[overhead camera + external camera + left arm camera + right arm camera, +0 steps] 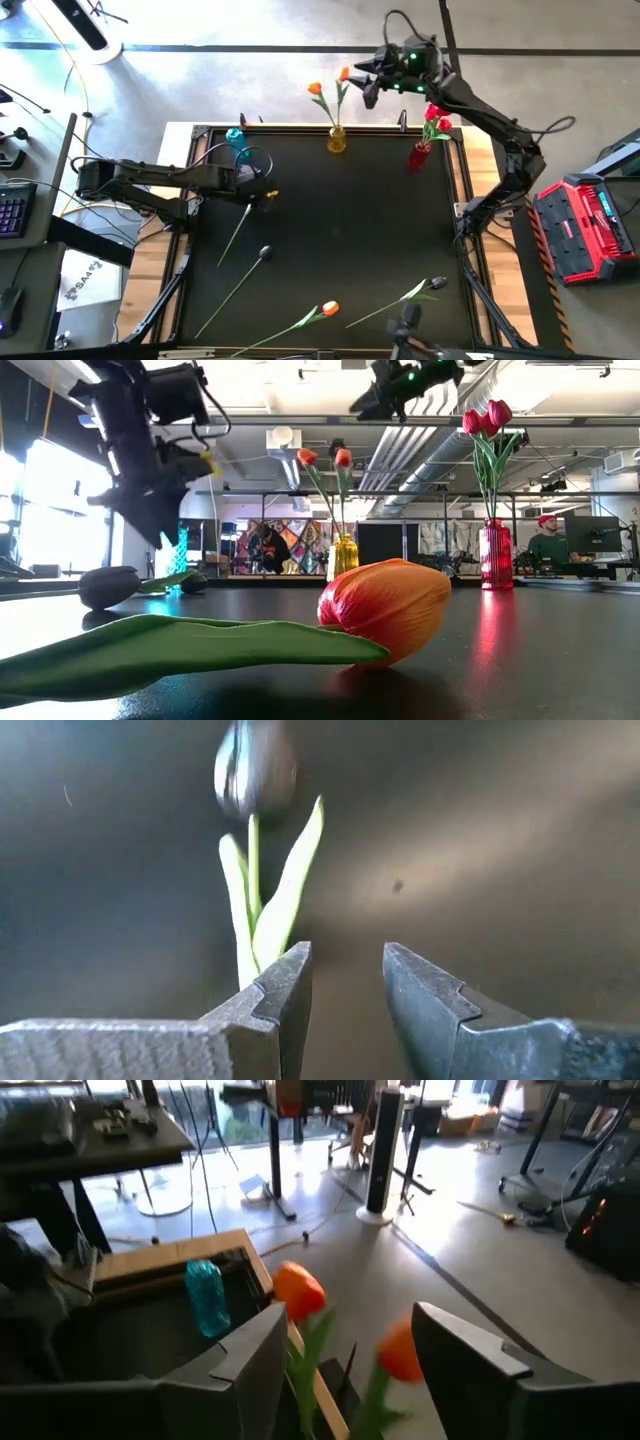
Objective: Sort flowers into vase by color
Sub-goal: Put the top black flower into the blue vase
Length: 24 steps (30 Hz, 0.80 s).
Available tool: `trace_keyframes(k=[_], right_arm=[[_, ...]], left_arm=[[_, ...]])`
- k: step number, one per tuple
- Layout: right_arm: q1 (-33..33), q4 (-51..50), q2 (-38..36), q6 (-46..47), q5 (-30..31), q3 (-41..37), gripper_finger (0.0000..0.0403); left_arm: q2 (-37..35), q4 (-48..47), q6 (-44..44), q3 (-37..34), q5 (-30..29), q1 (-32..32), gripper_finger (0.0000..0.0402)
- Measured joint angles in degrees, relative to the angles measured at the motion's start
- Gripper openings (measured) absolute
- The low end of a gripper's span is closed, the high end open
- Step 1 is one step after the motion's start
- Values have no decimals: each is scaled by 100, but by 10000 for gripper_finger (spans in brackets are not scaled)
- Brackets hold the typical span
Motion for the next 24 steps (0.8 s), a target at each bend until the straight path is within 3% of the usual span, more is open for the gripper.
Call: trace_keyframes(k=[6,13,20,24], right_arm=[[128,-215,-506,228,-306,6,197],[418,-608,-768,602,-980,11,190],[1018,-1284,-737,407,-979,11,190],[1267,-1284,-735,340,-947,11,190]], left_arm=[[0,30,47,-139,390,-278,115],[0,-530,-250,-139,298,-639,115],[0,-803,-549,-165,68,-713,115],[0,-419,-379,-502,97,-681,110]])
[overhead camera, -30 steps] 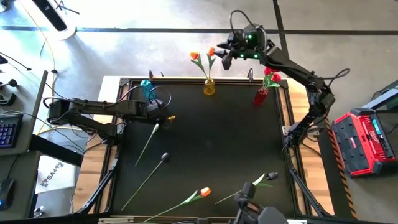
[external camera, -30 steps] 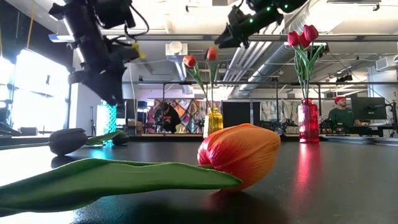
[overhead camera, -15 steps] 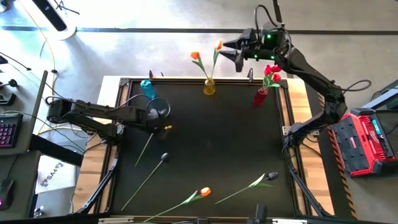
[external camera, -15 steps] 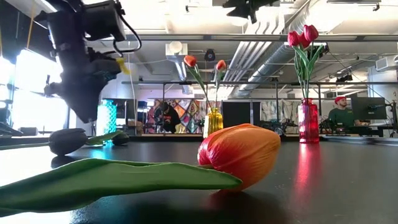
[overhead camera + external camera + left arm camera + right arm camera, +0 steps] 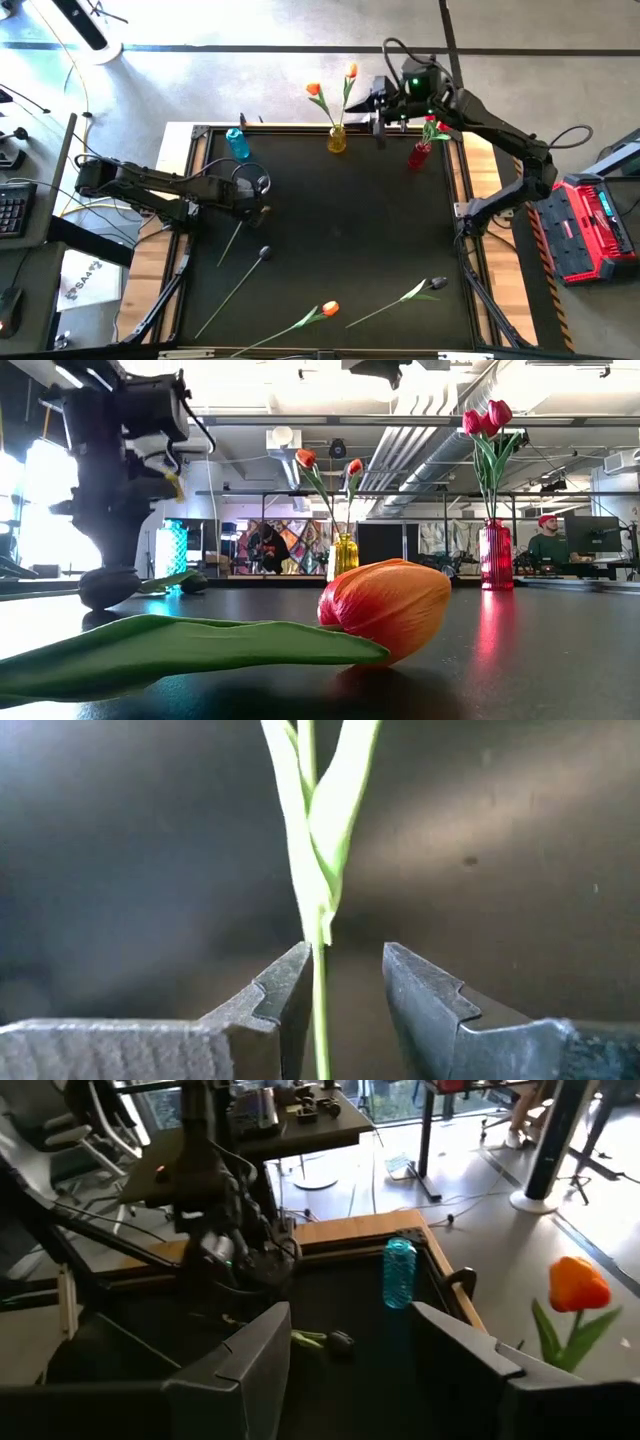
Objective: Sort flowers into vase by color
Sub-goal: Put the top black flower into the blue vase
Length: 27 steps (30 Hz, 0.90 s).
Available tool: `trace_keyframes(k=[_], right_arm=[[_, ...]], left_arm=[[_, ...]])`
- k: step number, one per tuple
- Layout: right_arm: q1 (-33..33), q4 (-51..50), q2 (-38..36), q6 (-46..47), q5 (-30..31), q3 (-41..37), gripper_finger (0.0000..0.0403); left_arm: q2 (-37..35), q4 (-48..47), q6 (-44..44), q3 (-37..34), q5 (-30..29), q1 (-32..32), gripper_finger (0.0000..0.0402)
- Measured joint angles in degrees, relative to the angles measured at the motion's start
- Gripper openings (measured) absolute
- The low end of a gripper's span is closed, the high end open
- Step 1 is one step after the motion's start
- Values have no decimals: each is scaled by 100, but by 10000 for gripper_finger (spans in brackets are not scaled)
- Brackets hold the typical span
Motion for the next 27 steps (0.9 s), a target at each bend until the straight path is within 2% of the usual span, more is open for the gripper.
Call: trace_keyframes(k=[3,9,12,17,24,27], right_arm=[[82,-8,0,0,1,0,190],[114,-159,0,99,3,0,190],[111,-317,0,100,4,0,190],[118,-472,-2,145,3,0,190],[118,-819,-2,96,-19,0,190],[118,-1034,-3,-28,-28,0,190]], left_arm=[[0,469,-51,-316,324,37,102],[0,676,-672,-766,334,37,89],[-17,743,-841,-884,312,23,68],[-67,802,-918,-924,295,12,8],[-83,1167,-1168,-673,363,9,2],[-86,1372,-1125,-483,208,6,1]])
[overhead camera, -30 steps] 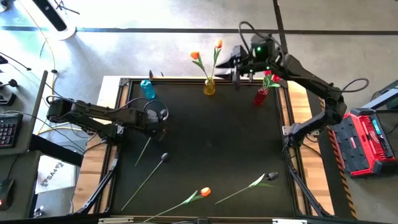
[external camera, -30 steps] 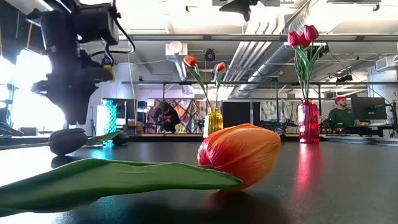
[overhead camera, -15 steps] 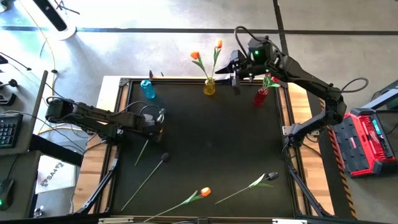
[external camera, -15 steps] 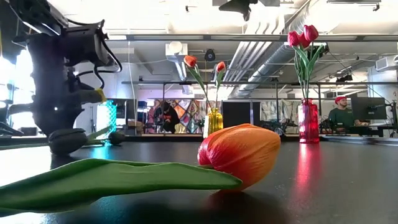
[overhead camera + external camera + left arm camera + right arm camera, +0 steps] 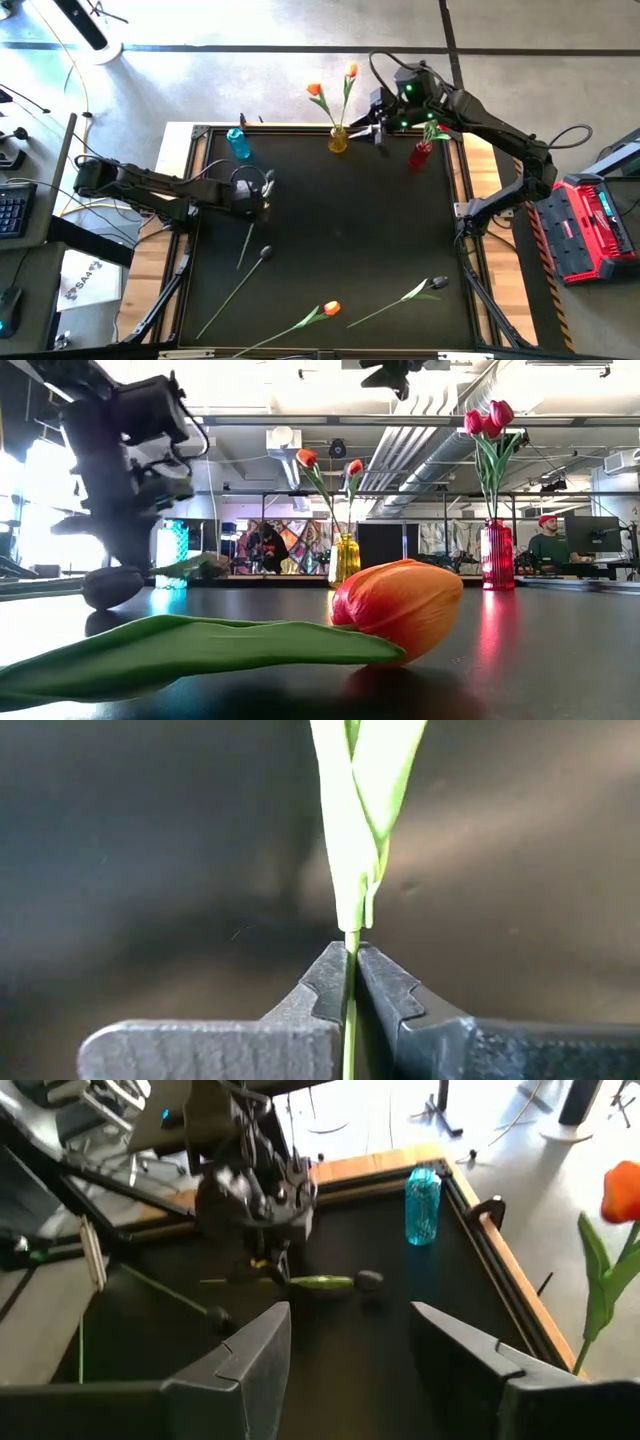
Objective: Sort flowers into vase by color
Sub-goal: Put the top black flower into the blue vase
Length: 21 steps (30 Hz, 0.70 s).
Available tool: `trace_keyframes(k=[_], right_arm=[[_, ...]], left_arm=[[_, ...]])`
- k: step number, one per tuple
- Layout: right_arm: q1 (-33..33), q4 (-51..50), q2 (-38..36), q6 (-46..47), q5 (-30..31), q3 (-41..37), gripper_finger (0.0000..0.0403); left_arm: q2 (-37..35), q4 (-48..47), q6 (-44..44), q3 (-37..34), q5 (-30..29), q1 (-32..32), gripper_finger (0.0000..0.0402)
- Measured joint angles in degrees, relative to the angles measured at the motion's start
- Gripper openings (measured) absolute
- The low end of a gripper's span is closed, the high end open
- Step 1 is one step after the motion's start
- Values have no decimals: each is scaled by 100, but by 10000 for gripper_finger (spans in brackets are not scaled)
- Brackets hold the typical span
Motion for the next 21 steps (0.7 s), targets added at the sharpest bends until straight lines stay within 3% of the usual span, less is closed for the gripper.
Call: trace_keyframes(k=[5,11,16,21], right_arm=[[-29,-230,-3,-203,-12,0,190],[-178,-120,-27,-237,-12,0,190],[-364,251,-36,-91,-10,0,190],[-449,710,-36,18,7,-2,190]], left_arm=[[-5,706,244,301,-603,27,1],[-5,2081,1486,515,-790,468,0],[-8,3542,2924,655,-367,1288,0],[-10,4781,4125,789,644,2430,0]])
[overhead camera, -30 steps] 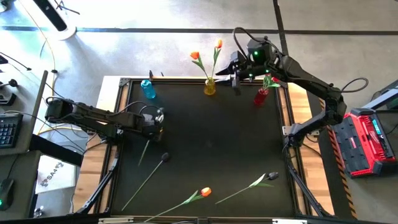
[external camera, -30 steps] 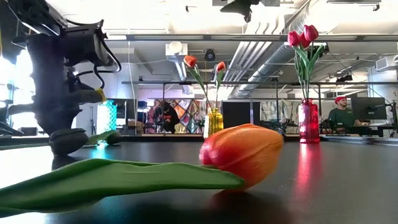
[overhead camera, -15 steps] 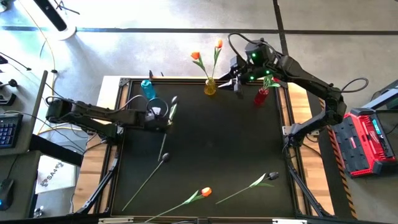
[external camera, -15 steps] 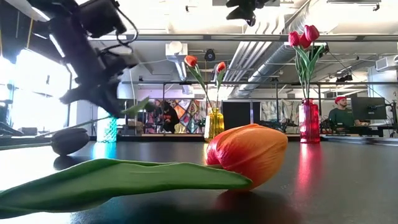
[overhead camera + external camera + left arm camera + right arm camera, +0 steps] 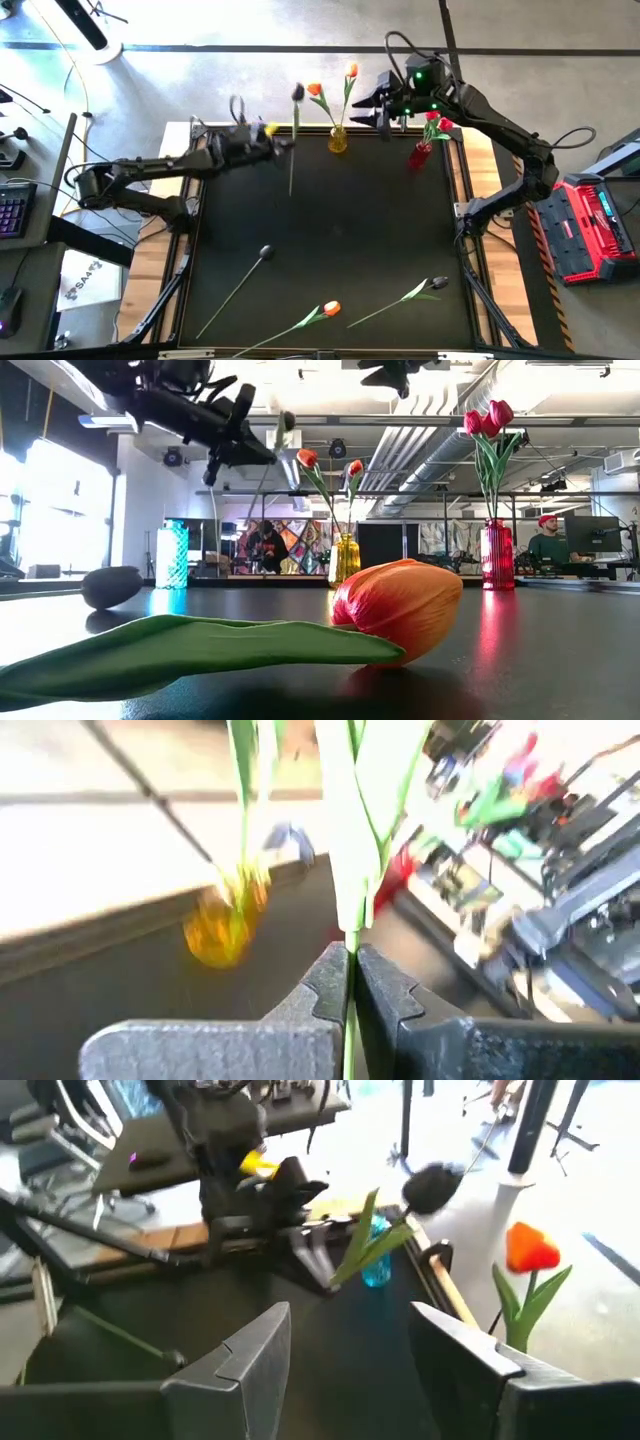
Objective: Sort flowers into vase by color
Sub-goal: Put the top black flower into the blue vase
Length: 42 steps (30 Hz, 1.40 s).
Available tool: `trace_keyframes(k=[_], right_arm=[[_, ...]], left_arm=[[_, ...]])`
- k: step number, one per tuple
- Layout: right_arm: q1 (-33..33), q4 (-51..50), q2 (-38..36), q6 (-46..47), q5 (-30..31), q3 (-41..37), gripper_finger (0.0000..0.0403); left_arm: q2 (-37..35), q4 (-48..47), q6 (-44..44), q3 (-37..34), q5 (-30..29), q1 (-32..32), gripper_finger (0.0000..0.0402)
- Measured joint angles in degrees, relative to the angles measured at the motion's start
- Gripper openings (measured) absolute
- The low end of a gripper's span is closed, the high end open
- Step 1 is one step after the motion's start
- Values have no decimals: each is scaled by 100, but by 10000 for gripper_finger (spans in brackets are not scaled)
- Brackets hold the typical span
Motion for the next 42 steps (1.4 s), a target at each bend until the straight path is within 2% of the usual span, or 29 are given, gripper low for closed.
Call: trace_keyframes(k=[5,9,12,16,21,27,32,35,42], right_arm=[[-61,507,0,107,159,0,190],[-178,1013,0,203,840,0,190],[-348,1213,0,428,1213,0,190],[-609,1234,0,742,1228,0,190],[-839,1236,0,700,1138,0,190],[-1193,1238,2,450,622,0,190],[-1515,1262,77,222,-46,0,190],[-1674,1293,247,176,-565,-2,190],[-1818,1485,476,302,-1377,-4,190]], left_arm=[[0,250,712,270,1022,1265,0],[0,210,1158,439,1545,2021,0],[0,243,1529,525,1637,2412,0],[-14,258,1740,565,1645,2858,0],[-293,395,1801,555,1634,3235,0],[-1108,220,2075,545,1329,3315,0],[-1684,-754,2424,541,637,3132,0],[-1834,-1148,2632,534,87,2964,0],[-2011,-1340,2827,528,-504,2548,0]])
